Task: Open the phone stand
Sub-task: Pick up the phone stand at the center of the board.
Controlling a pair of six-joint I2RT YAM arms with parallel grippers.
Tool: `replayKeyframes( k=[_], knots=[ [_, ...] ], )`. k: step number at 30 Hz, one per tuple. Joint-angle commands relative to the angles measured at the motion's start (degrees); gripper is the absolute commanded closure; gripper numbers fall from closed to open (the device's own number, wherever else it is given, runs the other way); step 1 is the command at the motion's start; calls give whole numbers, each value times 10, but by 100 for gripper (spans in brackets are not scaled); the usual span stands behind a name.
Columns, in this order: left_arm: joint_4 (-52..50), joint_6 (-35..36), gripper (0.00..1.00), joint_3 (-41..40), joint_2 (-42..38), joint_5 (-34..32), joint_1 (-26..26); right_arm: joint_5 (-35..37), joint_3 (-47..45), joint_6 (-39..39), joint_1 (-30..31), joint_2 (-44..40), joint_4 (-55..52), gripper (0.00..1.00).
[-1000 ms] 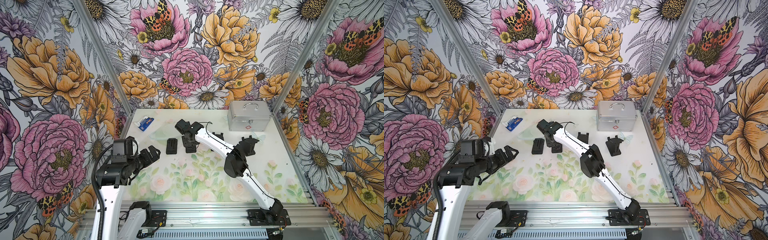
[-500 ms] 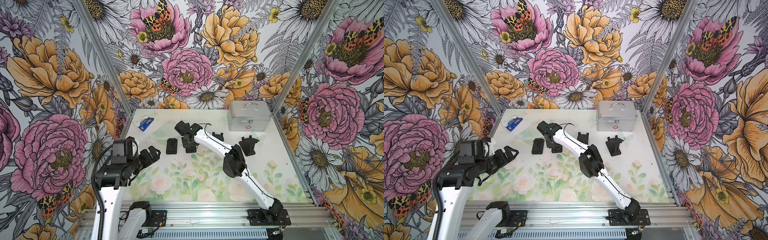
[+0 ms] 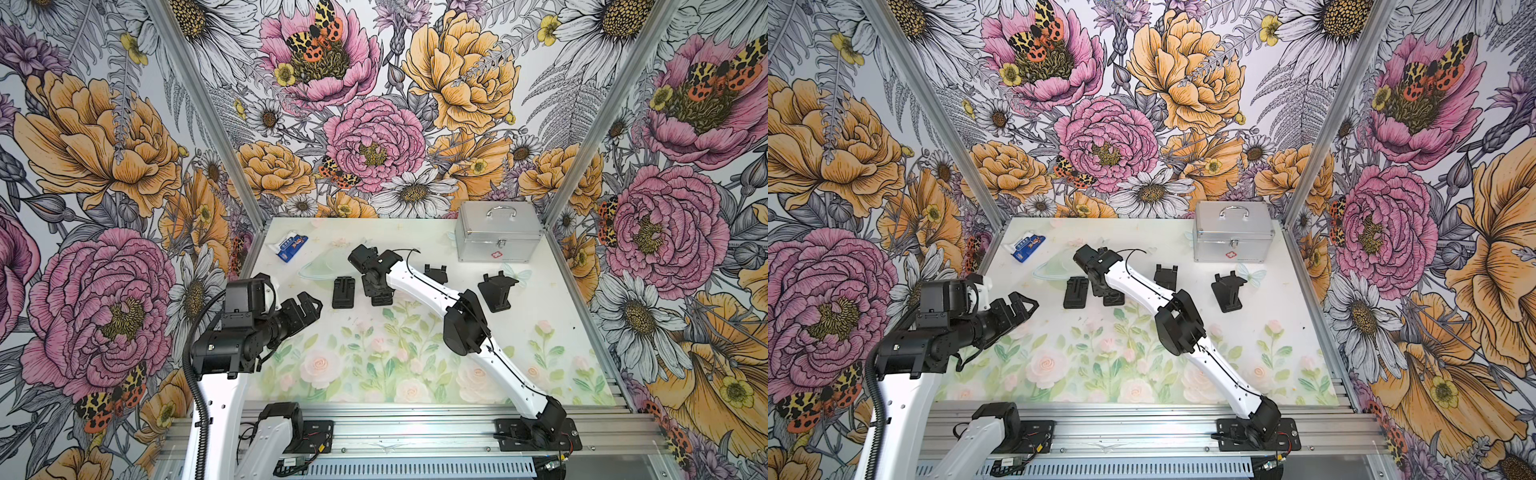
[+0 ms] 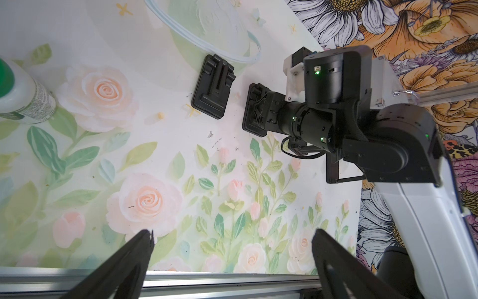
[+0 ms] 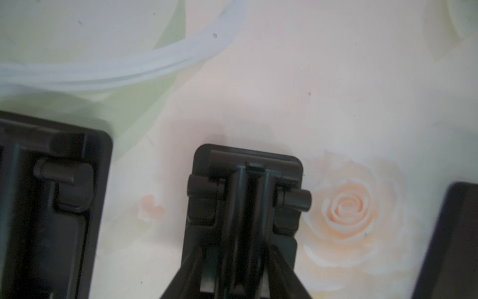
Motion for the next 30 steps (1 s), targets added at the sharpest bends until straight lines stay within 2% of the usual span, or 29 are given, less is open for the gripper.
replayKeyframes(
  k=[1,14,23,30],
  knots=[
    [1,12,1,-7,-9,17,6,5,9,1,0,25,1,65],
    [2,11,1,2,-6,17,7,14,-16,4,1,-5,1,100],
    [12,11,1,57,33,-5,8,-19,-20,-2,-15,-63,-1,100],
    [67,-21,1,79,68,-14,3,-92,-18,0,-41,-122,-14,100]
  ],
)
